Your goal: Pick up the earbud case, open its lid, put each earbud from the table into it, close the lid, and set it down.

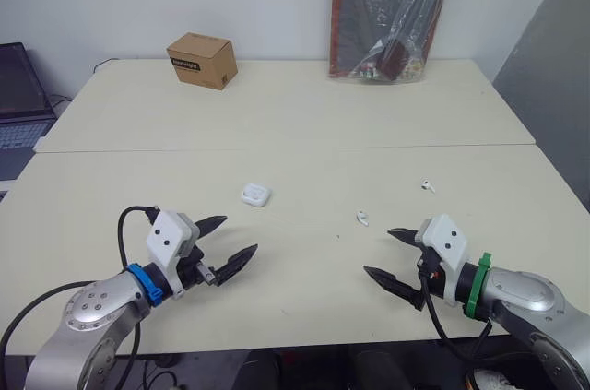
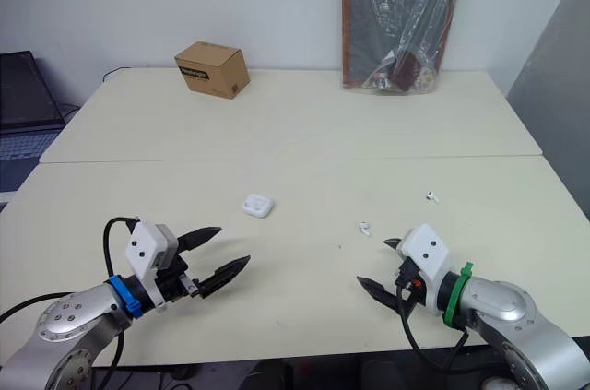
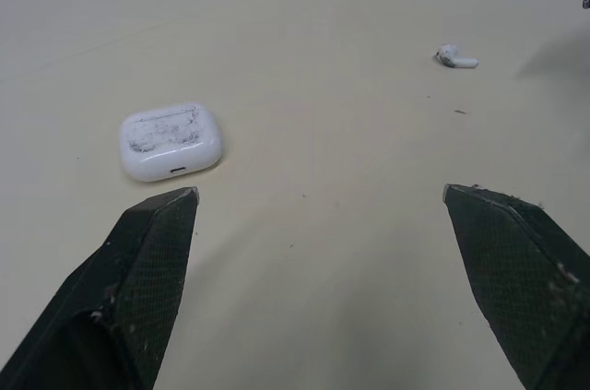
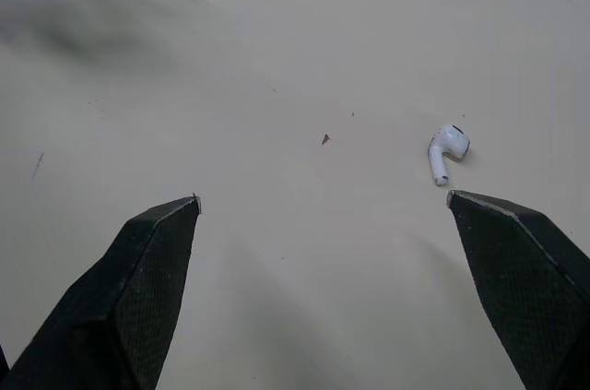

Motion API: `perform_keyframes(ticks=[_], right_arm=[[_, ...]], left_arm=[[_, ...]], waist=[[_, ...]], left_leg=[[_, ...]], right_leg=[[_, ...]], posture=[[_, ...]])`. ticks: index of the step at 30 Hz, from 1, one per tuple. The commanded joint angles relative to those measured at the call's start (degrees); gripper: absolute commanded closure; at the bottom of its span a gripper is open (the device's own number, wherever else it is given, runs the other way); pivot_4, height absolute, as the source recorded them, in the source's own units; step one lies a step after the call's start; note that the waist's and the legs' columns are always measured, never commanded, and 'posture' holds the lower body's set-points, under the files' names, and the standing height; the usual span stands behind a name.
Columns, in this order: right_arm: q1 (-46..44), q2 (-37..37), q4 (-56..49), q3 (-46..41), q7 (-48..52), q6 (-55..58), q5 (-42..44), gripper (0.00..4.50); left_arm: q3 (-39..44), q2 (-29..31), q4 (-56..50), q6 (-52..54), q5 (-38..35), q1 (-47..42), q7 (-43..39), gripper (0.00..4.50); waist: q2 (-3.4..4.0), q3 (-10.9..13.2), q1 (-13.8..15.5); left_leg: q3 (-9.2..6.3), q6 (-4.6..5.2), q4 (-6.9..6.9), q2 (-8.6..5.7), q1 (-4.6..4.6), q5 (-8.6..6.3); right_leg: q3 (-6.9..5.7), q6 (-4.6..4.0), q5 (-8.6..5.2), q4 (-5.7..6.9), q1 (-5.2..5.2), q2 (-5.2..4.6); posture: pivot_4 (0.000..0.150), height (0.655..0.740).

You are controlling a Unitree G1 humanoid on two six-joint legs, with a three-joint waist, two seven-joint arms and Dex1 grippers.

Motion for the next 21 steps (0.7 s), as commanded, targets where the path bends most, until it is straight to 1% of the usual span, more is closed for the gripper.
perform_keyframes(ticks=[1, 15, 18, 21], right_arm=[[-0.2, 0.1, -1.0, -0.5, 0.1, -1.5, -0.2, 0.0], [-0.8, 0.0, -0.1, 0.0, 0.5, -2.3, -0.5, 0.0], [-1.9, 0.0, -0.1, -0.5, 0.0, -1.4, 0.0, 0.0], [-3.7, -1.0, -0.2, -1.4, 0.6, -0.8, 0.6, 0.0]], left_arm=[[1.4, 0.0, -0.8, 0.6, -0.7, 0.4, 1.0, 0.02], [1.9, -0.7, -0.5, 2.8, -1.3, -0.2, 4.0, 0.02], [2.2, -1.4, -0.8, 6.4, -2.4, -2.5, 7.2, 0.02], [0.9, -0.3, -1.6, 13.8, -2.0, -7.0, 11.9, 0.02]], waist=[[0.0, 0.0, 0.0], [0.0, 0.0, 0.0], [0.0, 0.0, 0.0], [0.0, 0.0, 0.0]], left_leg=[[0.0, 0.0, 0.0, 0.0, 0.0, 0.0], [0.0, 0.0, 0.0, 0.0, 0.0, 0.0], [-0.01, 0.0, 0.02, 0.0, 0.01, 0.0], [-0.02, 0.0, 0.04, -0.01, 0.03, 0.0]], right_leg=[[0.0, 0.0, 0.0, 0.0, 0.0, 0.0], [0.0, 0.01, 0.0, 0.01, 0.0, 0.0], [-0.01, 0.01, 0.01, 0.02, 0.0, 0.0], [-0.01, 0.04, 0.02, 0.08, 0.02, 0.01]], posture=[[0.15, 0.74], [0.15, 0.74], [0.15, 0.74], [0.15, 0.74]])
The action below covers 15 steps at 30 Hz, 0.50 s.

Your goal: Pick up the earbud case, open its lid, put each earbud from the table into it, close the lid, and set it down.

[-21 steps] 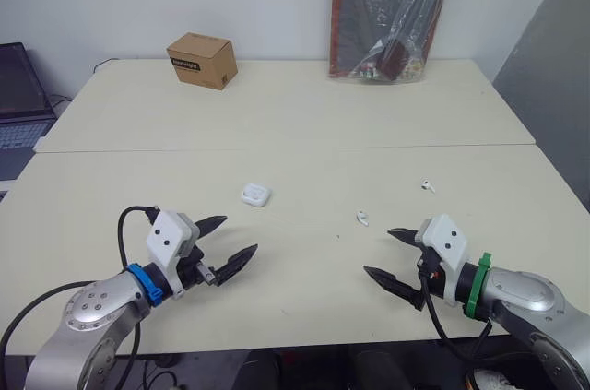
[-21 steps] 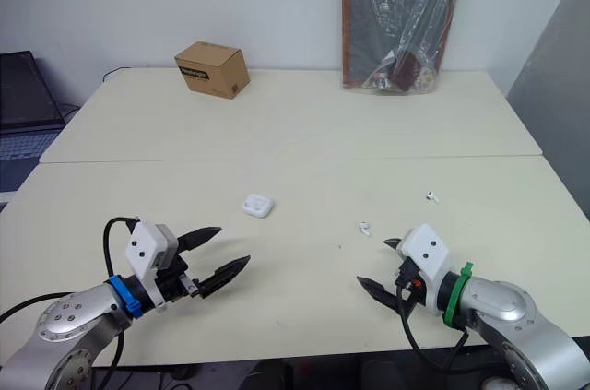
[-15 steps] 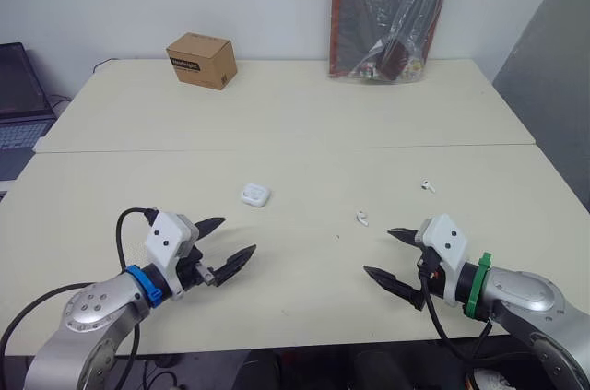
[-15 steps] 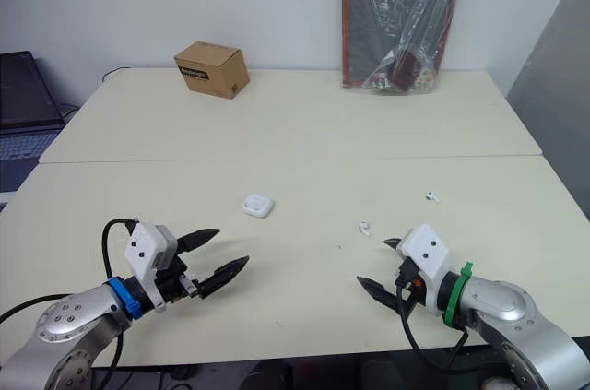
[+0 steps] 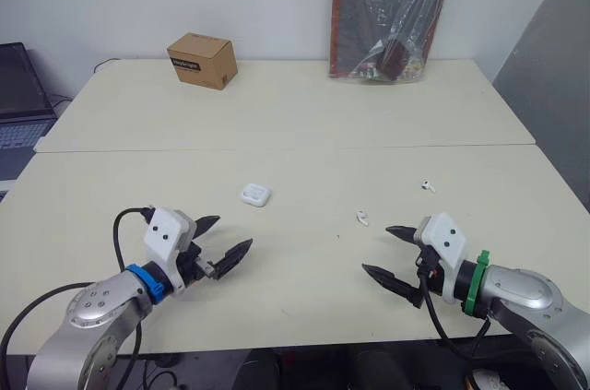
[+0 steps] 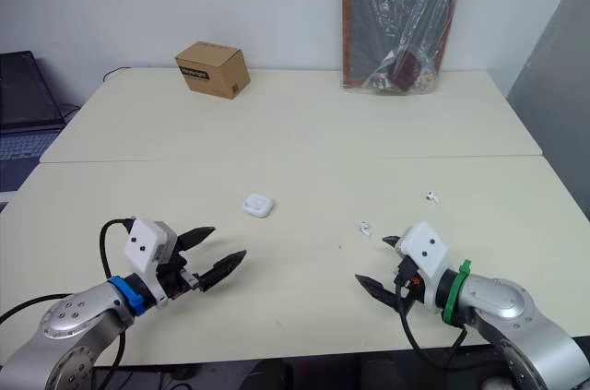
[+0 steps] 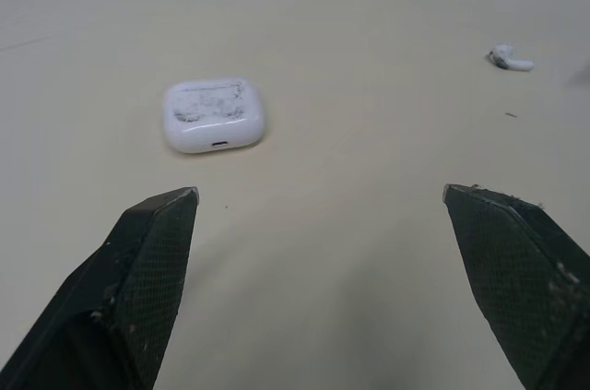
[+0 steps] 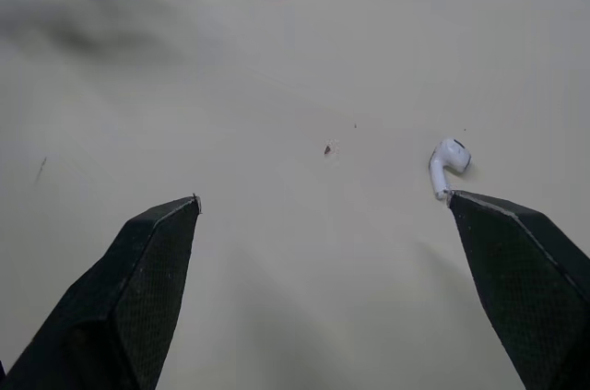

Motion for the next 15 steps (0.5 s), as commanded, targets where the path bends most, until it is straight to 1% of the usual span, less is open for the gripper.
perform_keyframes(ticks=[1, 5, 9, 15], right_arm=[[-2.7, -1.8, -1.1, -2.6, 1.2, 0.3, 1.1, 0.0], [-7.9, -5.0, -1.3, -4.2, 3.8, 2.2, 3.6, 0.0], [-10.8, -7.2, -1.5, -4.5, 5.1, 3.2, 4.6, 0.0], [-14.6, -7.9, -1.3, -3.6, 5.0, 3.9, 4.6, 0.0]], left_arm=[[-1.0, 1.6, -2.0, 8.3, 0.2, -5.1, 5.4, 0.02], [-3.5, 1.0, -1.5, 18.6, -1.6, -13.4, 9.3, 0.02], [-6.1, -1.3, -0.6, 25.0, -1.3, -20.0, 13.1, 0.02], [-9.3, -5.1, 4.5, 30.1, 2.0, -27.1, 18.5, 0.02]], waist=[[0.0, 0.0, 0.0], [-0.03, 0.0, 0.0], [-0.04, 0.0, 0.0], [-0.04, 0.0, 0.0]], left_leg=[[0.0, 0.0, 0.01, 0.0, 0.01, 0.0], [0.0, 0.0, 0.03, -0.02, 0.03, 0.0], [-0.03, 0.0, -0.02, -0.03, 0.0, 0.0], [-0.08, 0.0, -0.01, -0.03, -0.03, 0.0]], right_leg=[[0.0, 0.01, 0.01, 0.01, 0.0, 0.0], [0.01, 0.12, 0.07, 0.02, 0.03, 0.02], [-0.02, 0.13, 0.08, 0.0, 0.03, 0.02], [-0.04, 0.14, 0.07, 0.01, 0.03, 0.02]], posture=[[0.15, 0.74], [0.15, 0.74], [0.15, 0.74], [0.15, 0.74]])
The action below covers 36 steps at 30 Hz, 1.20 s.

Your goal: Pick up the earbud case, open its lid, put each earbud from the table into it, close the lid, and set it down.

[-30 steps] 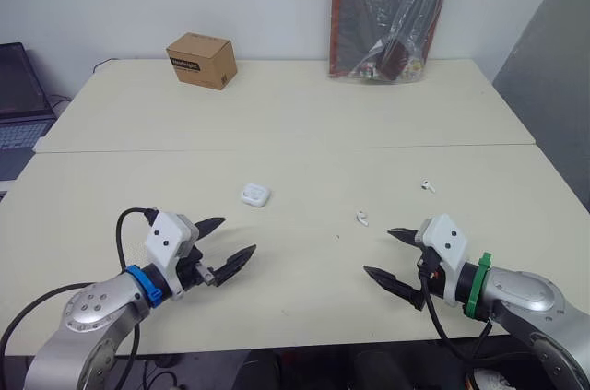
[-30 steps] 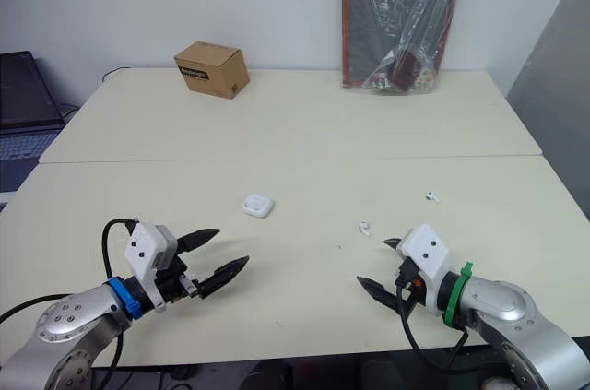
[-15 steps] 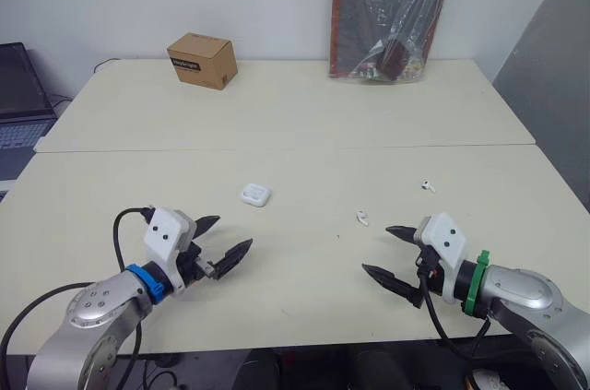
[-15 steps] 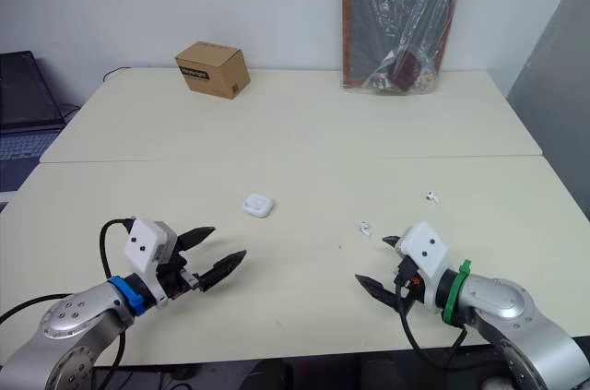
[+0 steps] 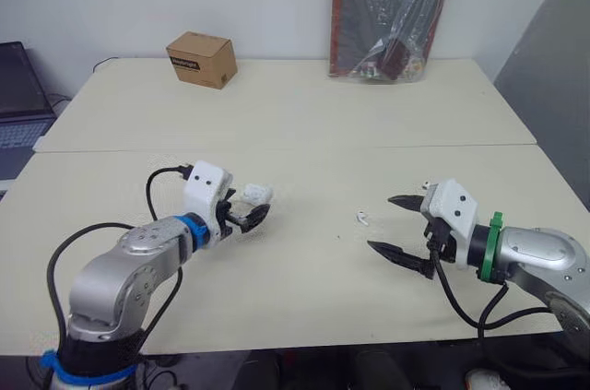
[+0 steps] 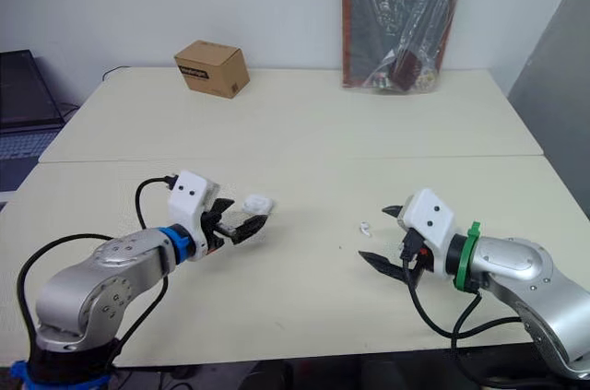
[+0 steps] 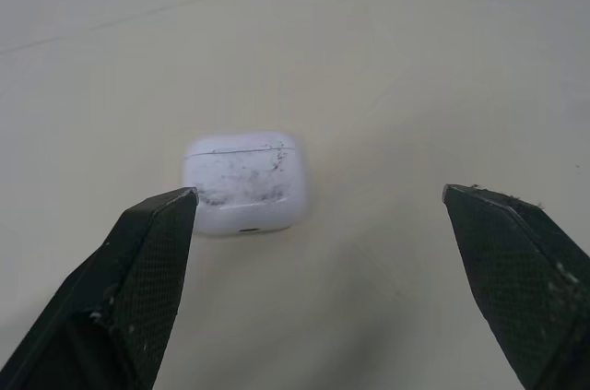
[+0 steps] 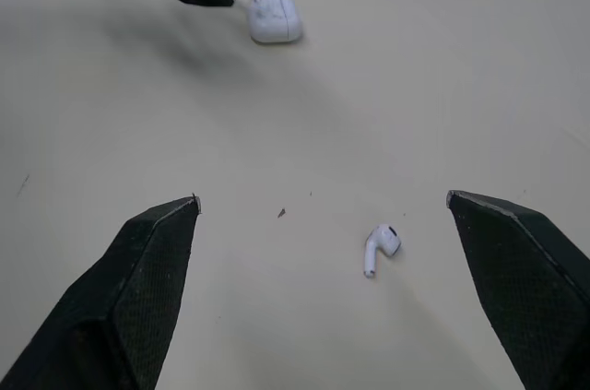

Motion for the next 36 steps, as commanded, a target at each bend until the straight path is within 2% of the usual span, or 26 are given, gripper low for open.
perform_keyframes(ticks=[1, 14, 24, 25, 30, 36], right_arm=[[-1.8, -0.5, -1.3, -0.3, -0.1, 0.1, 0.3, 0.0], [-1.4, 0.8, -3.2, 0.7, -2.7, 1.2, 0.3, 0.0], [-0.6, 0.9, -4.0, 0.3, -3.4, 1.8, 0.9, 0.0], [-0.5, 0.9, -4.0, 0.2, -3.4, 1.8, 1.0, 0.0], [-0.5, 0.9, -3.6, 0.4, -3.4, 1.7, 0.9, 0.0], [-0.3, 1.1, -3.4, 0.7, -3.4, 1.6, 0.8, 0.0]], left_arm=[[-1.2, -1.2, 2.7, 1.0, 2.6, -3.0, 2.7, 0.02], [-9.2, -4.7, 17.0, -2.4, 10.0, -9.1, 2.9, 0.02], [-8.3, -7.3, 18.0, -2.2, 12.4, -9.0, 3.3, 0.02], [-8.2, -7.3, 17.6, -1.8, 12.5, -8.8, 3.3, 0.41], [-7.7, -7.5, 16.9, -1.3, 13.1, -8.3, 3.0, 1.67], [-7.5, -7.6, 16.9, -1.1, 13.4, -8.2, 2.7, 1.73]], waist=[[0.0, 0.0, 0.0], [0.0, 0.0, 0.1], [0.01, 0.0, 0.1], [0.01, 0.0, 0.1], [0.01, 0.0, 0.1], [0.01, 0.0, 0.1]], left_leg=[[0.0, 0.0, 0.0, 0.0, 0.01, 0.0], [-0.03, -0.01, 0.02, -0.04, 0.0, 0.01], [-0.04, -0.02, 0.06, -0.05, 0.13, 0.03], [-0.04, -0.02, 0.06, -0.05, 0.13, 0.03], [-0.03, -0.02, 0.03, -0.05, 0.1, 0.03], [-0.03, -0.02, 0.03, -0.06, 0.09, 0.03]], right_leg=[[0.01, 0.0, 0.0, 0.01, 0.0, 0.0], [-0.01, 0.0, 0.0, 0.05, 0.0, -0.01], [0.0, 0.02, 0.02, 0.15, 0.1, -0.01], [0.0, 0.02, 0.02, 0.15, 0.1, -0.01], [0.01, 0.03, 0.02, 0.09, 0.1, -0.02], [0.0, 0.03, 0.02, 0.08, 0.09, -0.03]], posture=[[0.15, 0.74], [0.15, 0.74], [0.15, 0.74], [0.15, 0.74], [0.15, 0.74], [0.15, 0.74]])
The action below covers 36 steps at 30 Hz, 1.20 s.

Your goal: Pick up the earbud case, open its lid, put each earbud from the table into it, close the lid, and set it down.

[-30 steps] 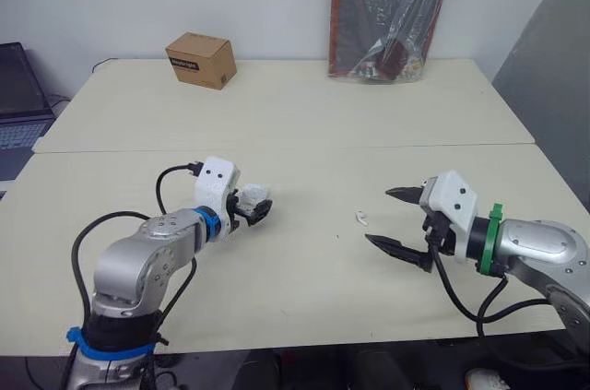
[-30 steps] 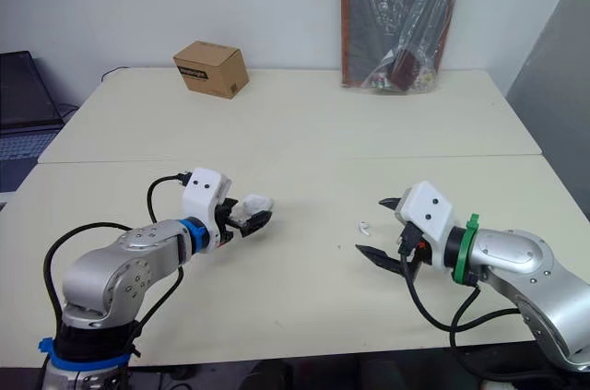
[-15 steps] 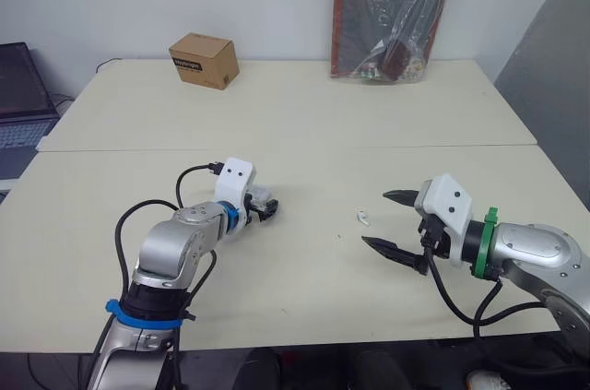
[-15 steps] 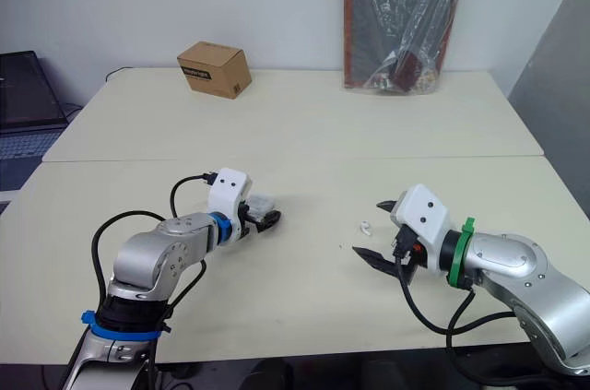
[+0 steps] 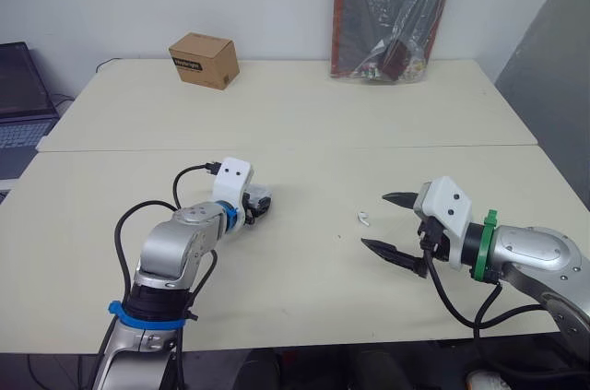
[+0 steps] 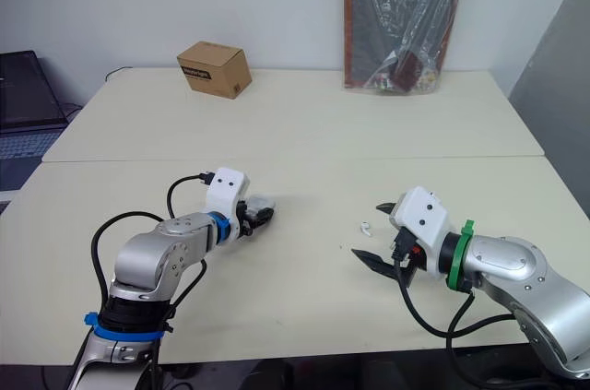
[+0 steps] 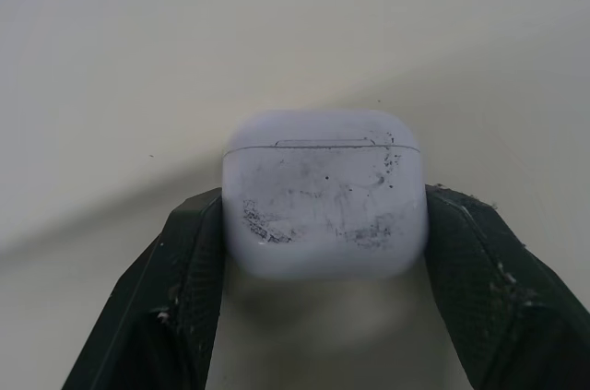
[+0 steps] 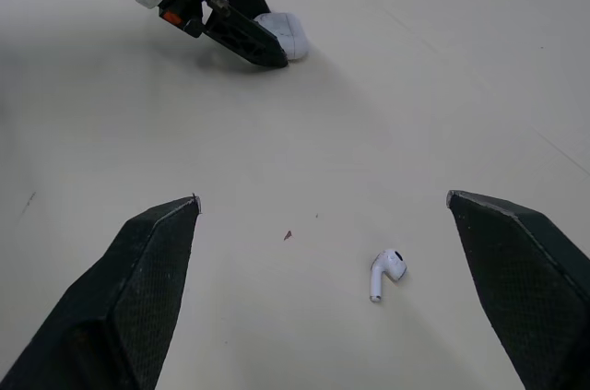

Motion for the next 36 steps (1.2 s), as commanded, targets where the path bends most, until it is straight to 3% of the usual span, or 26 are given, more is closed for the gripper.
perform_keyframes(ticks=[1, 5, 9, 15, 21, 24, 29, 36], right_arm=[[0.1, 0.2, -1.3, -0.8, -0.2, -0.6, 0.3, 0.0], [0.4, 0.3, -1.2, -1.1, -0.4, -0.2, 0.5, 0.0], [-1.7, 2.4, -0.3, -2.7, -2.1, 3.3, 4.0, 0.0], [-12.2, 10.4, 6.7, -8.0, -8.9, 18.2, 21.6, 0.0], [-21.4, 19.5, 17.5, -13.2, -24.5, 28.3, 39.2, 0.0], [-23.3, 22.3, 23.9, -13.8, -36.1, 27.0, 50.4, 0.0], [-24.6, 19.9, 28.8, -10.0, -50.5, 20.3, 67.2, 0.0], [-24.8, 14.2, 28.4, -2.8, -58.4, 12.8, 79.5, 0.0]], left_arm=[[0.0, -0.4, -0.7, 0.7, 0.2, 0.9, -0.6, 1.73], [-0.9, 1.3, -2.0, -0.7, 0.2, 2.2, -2.5, 1.73], [0.1, 5.4, -3.8, -8.6, -0.5, 3.7, -9.0, 1.73], [1.3, 11.5, -3.7, -27.2, -3.3, 2.2, -26.8, 1.73], [-0.9, 12.6, -0.6, -45.8, -0.5, -0.2, -36.5, 1.73], [-2.8, 12.2, 1.2, -55.3, 1.5, -1.8, -40.7, 1.73], [-3.9, 11.2, 4.9, -65.0, 2.3, -3.6, -44.5, 1.73], [-4.9, 8.7, 9.7, -72.6, 3.2, -6.7, -46.4, 1.73]], waist=[[0.0, 0.0, 0.0], [0.0, 0.0, 0.0], [0.01, 0.0, -0.2], [-0.11, 0.1, 0.0], [-0.07, 0.1, -0.1], [-0.07, 0.1, -0.1], [-0.04, 0.1, -0.1], [-0.03, 0.1, -0.2]], left_leg=[[0.0, 0.0, 0.0, 0.0, 0.0, 0.0], [0.0, 0.0, 0.0, 0.0, 0.01, 0.0], [0.01, 0.0, -0.04, 0.02, 0.01, 0.0], [0.0, 0.0, 0.0, 0.01, -0.08, 0.0], [0.03, 0.01, -0.04, 0.05, -0.23, 0.0], [0.02, 0.01, -0.04, 0.05, -0.34, 0.0], [0.06, 0.03, -0.03, 0.02, -0.44, -0.01], [0.04, 0.05, -0.01, 0.06, -0.43, -0.01]], right_leg=[[0.0, 0.0, 0.0, 0.0, 0.0, 0.0], [0.0, 0.0, 0.0, 0.0, 0.0, 0.0], [0.01, -0.01, 0.0, 0.0, -0.04, 0.01], [-0.02, -0.01, 0.0, -0.03, -0.05, -0.01], [-0.01, -0.33, 0.16, 0.01, -0.25, 0.02], [-0.03, -0.34, 0.16, -0.01, -0.31, 0.02], [0.0, -0.33, 0.16, -0.04, -0.36, -0.02], [-0.02, -0.32, 0.16, 0.0, -0.36, 0.03]], posture=[[0.15, 0.74], [0.15, 0.74], [0.15, 0.74], [0.15, 0.74], [0.15, 0.74], [0.15, 0.74], [0.15, 0.74], [0.15, 0.74]])
